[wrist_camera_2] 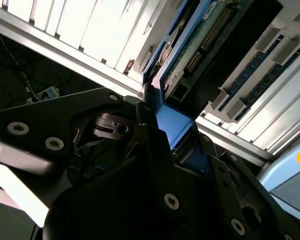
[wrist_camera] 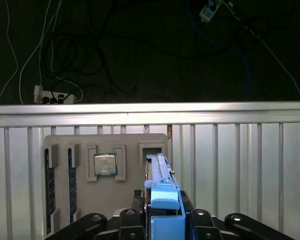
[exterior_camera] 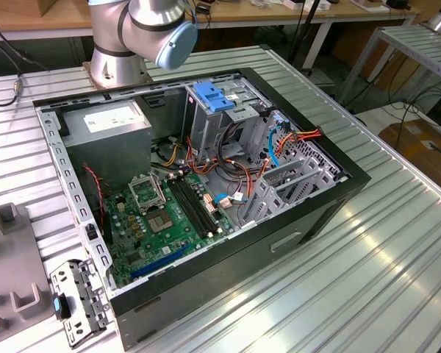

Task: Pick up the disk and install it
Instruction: 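Pick up the disk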

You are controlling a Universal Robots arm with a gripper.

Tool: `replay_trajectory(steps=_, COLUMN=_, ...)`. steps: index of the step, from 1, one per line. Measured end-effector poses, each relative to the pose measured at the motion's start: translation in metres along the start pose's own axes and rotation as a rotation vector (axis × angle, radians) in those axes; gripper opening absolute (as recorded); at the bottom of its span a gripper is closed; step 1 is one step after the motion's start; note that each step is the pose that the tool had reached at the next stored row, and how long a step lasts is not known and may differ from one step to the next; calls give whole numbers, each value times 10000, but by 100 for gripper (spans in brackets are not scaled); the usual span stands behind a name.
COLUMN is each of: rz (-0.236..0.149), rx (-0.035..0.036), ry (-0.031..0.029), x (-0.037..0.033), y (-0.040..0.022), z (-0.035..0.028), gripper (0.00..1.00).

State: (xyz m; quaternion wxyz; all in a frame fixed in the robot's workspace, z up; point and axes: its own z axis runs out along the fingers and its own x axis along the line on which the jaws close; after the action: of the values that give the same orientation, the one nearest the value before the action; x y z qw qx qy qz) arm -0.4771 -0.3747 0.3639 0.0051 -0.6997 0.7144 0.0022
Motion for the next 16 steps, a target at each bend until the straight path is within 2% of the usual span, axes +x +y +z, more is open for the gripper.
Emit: replay_trajectory(steps=16, rz=0, rx=-1, ry=1, x=-1, y=0, z=-70, gripper=37)
